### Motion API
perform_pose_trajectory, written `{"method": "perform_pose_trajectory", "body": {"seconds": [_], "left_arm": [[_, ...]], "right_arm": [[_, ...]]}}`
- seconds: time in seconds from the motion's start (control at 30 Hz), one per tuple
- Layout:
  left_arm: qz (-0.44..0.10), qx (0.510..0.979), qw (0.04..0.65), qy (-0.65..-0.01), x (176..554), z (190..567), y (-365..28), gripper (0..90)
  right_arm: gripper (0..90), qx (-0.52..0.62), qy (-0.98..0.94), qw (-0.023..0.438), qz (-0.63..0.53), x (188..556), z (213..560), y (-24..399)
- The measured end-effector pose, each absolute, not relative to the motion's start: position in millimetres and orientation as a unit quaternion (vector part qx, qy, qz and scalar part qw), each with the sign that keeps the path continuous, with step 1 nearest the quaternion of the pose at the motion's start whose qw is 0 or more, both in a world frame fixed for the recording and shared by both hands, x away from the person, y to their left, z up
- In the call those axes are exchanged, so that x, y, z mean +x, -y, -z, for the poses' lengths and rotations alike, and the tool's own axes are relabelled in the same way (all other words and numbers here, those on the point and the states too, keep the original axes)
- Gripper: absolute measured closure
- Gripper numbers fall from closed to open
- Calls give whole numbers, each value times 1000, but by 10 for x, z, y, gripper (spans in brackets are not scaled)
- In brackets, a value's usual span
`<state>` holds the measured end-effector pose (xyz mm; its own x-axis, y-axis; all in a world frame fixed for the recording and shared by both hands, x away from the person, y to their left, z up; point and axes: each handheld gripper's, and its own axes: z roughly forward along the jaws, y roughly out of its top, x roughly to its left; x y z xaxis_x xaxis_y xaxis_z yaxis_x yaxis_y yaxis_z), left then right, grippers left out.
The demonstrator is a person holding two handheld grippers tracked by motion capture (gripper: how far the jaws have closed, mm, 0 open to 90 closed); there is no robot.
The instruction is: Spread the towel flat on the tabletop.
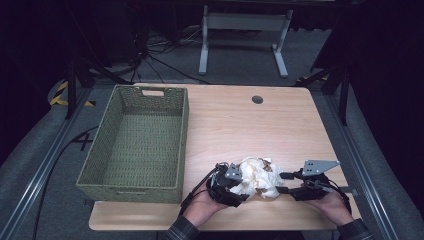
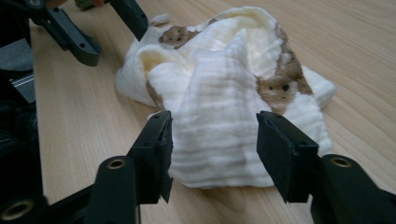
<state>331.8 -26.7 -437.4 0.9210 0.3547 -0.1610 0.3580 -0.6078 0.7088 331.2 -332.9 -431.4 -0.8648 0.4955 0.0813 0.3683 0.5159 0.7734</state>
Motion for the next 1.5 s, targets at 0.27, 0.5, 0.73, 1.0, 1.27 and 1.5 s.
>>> {"method": "perform_pose_trajectory", "body": {"seconds": [0.27,0.5,0.73,1.0,1.27,1.5], "left_arm": [[-5,906,373,-201,3293,4474,366,479],[-23,911,362,-197,3282,4496,393,684],[-3,907,364,-213,3330,4482,373,875],[-6,892,390,-228,3369,4361,276,878],[-13,875,407,-263,3447,4266,149,880],[-25,869,413,-271,3511,4245,83,880]], "right_arm": [[570,236,-873,60,-422,3296,4333,3225],[741,235,-880,55,-408,3326,4384,3154],[890,238,-884,40,-401,3345,4404,3153],[897,246,-877,30,-411,3362,4346,3208],[899,265,-870,42,-414,3409,4256,3390],[899,293,-858,62,-418,3453,4187,3635]]}}
